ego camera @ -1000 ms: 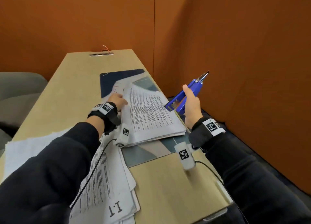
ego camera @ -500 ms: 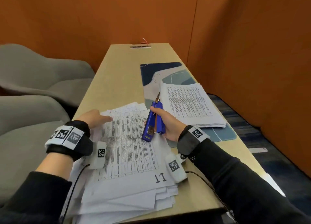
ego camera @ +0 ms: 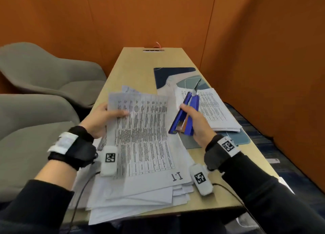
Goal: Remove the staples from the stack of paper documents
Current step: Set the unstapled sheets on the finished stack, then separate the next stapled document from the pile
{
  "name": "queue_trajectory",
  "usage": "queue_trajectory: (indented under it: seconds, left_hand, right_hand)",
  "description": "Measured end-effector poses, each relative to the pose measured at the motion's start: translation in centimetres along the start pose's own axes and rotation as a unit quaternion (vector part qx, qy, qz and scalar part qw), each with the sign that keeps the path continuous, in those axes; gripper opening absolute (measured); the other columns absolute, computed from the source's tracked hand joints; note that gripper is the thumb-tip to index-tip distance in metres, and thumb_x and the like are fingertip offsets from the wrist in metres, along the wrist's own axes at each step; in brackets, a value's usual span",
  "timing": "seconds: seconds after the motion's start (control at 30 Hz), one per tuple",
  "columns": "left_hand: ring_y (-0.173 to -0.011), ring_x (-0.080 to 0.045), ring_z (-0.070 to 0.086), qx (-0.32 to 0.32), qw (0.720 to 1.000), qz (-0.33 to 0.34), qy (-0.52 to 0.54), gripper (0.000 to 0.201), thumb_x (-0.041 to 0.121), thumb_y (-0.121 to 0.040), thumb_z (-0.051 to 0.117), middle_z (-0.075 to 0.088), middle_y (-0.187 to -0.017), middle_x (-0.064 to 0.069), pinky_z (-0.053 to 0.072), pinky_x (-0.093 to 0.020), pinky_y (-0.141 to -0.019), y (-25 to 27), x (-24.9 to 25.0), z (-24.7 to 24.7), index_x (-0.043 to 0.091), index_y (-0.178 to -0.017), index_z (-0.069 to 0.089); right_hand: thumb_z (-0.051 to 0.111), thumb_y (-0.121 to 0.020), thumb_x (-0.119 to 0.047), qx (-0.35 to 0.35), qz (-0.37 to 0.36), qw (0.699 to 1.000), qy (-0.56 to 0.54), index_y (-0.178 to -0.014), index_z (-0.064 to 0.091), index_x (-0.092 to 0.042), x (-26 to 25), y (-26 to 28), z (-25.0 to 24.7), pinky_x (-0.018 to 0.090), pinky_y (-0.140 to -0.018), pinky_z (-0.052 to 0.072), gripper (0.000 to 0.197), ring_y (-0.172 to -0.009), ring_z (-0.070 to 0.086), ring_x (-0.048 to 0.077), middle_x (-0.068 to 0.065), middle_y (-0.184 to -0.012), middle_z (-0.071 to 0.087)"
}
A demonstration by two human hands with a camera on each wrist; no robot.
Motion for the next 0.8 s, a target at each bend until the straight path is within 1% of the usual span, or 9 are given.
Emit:
queue_trajectory:
  seconds: [0.07,0.17,0.27,0.37,0.43,0.53,0.6,0.7,0.8]
  left_hand:
    - [-0.092,-0.029,0.071,-0.042,0.997,0.002,0.069,0.045,0.004,-0.077,0.066,0.067,-0.115,-0.019,0.060,-0.038,-0.069,0.5,1.4,1.4,0.004,-0.121,0.059]
    - [-0.105,-0.031,0.066,-0.093,0.986,-0.015,0.136,0.045,0.004,-0.084,0.053,0.065,-0.122,-0.017,0.057,-0.045,-0.082,0.6,2.4,4.9,0.007,-0.129,0.055]
    - [-0.106,-0.032,0.066,-0.150,0.970,-0.059,0.181,0.042,0.000,-0.083,0.043,0.066,-0.119,-0.017,0.054,-0.048,-0.088,0.8,1.7,9.4,0.007,-0.117,0.066]
    - [-0.098,-0.032,0.068,-0.216,0.953,-0.091,0.191,0.042,-0.006,-0.079,0.042,0.069,-0.113,-0.017,0.058,-0.043,-0.080,1.0,0.1,14.7,0.005,-0.107,0.071]
    - [-0.091,-0.032,0.070,-0.192,0.958,-0.130,0.169,0.038,-0.008,-0.085,0.037,0.070,-0.107,-0.019,0.060,-0.040,-0.073,0.3,-1.9,17.6,-0.002,-0.111,0.064]
    - [-0.089,-0.035,0.070,-0.130,0.966,-0.175,0.138,0.038,-0.009,-0.088,0.037,0.064,-0.115,-0.023,0.059,-0.042,-0.070,-0.7,-5.2,20.6,-0.008,-0.124,0.049]
    - [-0.096,-0.040,0.066,-0.128,0.962,-0.196,0.140,0.045,-0.009,-0.083,0.043,0.058,-0.125,-0.026,0.057,-0.047,-0.076,-1.1,-7.0,22.0,-0.002,-0.128,0.045]
    - [-0.080,-0.034,0.067,-0.124,0.962,-0.208,0.128,0.019,-0.008,-0.083,0.038,0.068,-0.101,-0.019,0.058,-0.039,-0.068,-1.6,-7.9,23.3,-0.005,-0.088,0.056]
    - [-0.058,-0.024,0.068,-0.115,0.963,-0.199,0.142,0.052,-0.007,-0.085,0.029,0.070,-0.066,-0.008,0.056,-0.029,-0.052,-2.0,-8.0,24.0,0.006,-0.048,0.063]
  right_hand:
    - [0.058,-0.095,-0.026,-0.011,-0.037,0.999,0.008,-0.106,0.067,-0.019,-2.7,1.0,-0.9,0.036,-0.080,0.059,0.015,-0.095,0.072,0.025,0.006,-0.105,0.075]
    - [0.056,-0.096,-0.027,-0.043,-0.011,0.998,0.036,-0.112,0.066,-0.014,-5.4,2.2,-2.7,0.037,-0.082,0.059,0.023,-0.096,0.071,0.024,0.008,-0.110,0.073]
    - [0.061,-0.093,-0.033,-0.008,0.026,0.995,0.094,-0.121,0.063,-0.011,-7.1,2.8,-6.5,0.034,-0.074,0.059,0.036,-0.089,0.072,0.023,0.009,-0.109,0.074]
    - [0.066,-0.089,-0.035,0.028,0.069,0.986,0.149,-0.119,0.064,-0.011,-7.3,4.0,-10.6,0.044,-0.097,0.053,0.039,-0.099,0.068,0.029,0.012,-0.110,0.073]
    - [0.066,-0.089,-0.037,0.045,0.092,0.975,0.198,-0.112,0.065,-0.011,-6.7,5.0,-12.9,0.044,-0.097,0.053,0.035,-0.096,0.070,0.028,0.010,-0.102,0.075]
    - [0.064,-0.092,-0.036,0.091,-0.020,0.897,0.431,-0.068,0.050,-0.010,-7.9,6.2,-15.0,0.032,-0.061,0.044,0.037,-0.054,0.051,0.015,0.001,-0.063,0.054]
    - [0.063,-0.092,-0.031,0.106,-0.130,0.833,0.527,-0.067,0.045,-0.004,-9.0,6.9,-15.3,0.032,-0.058,0.027,0.041,-0.054,0.036,0.016,0.004,-0.065,0.040]
    - [0.063,-0.093,-0.034,0.028,-0.042,0.832,0.552,-0.094,0.055,-0.002,-7.8,7.4,-15.8,0.028,-0.055,0.029,0.033,-0.059,0.044,0.015,0.002,-0.074,0.051]
    - [0.064,-0.092,-0.039,-0.062,0.070,0.781,0.617,-0.134,0.040,-0.023,-4.9,7.7,-15.9,0.023,-0.052,0.034,0.051,-0.059,0.049,0.008,-0.006,-0.081,0.052]
Point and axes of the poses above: each hand's wrist, its own y-axis away from the middle knuckle, its own z-axis out of the palm, x = y × z, the point moved 6 cm from there along -y, towards the middle knuckle
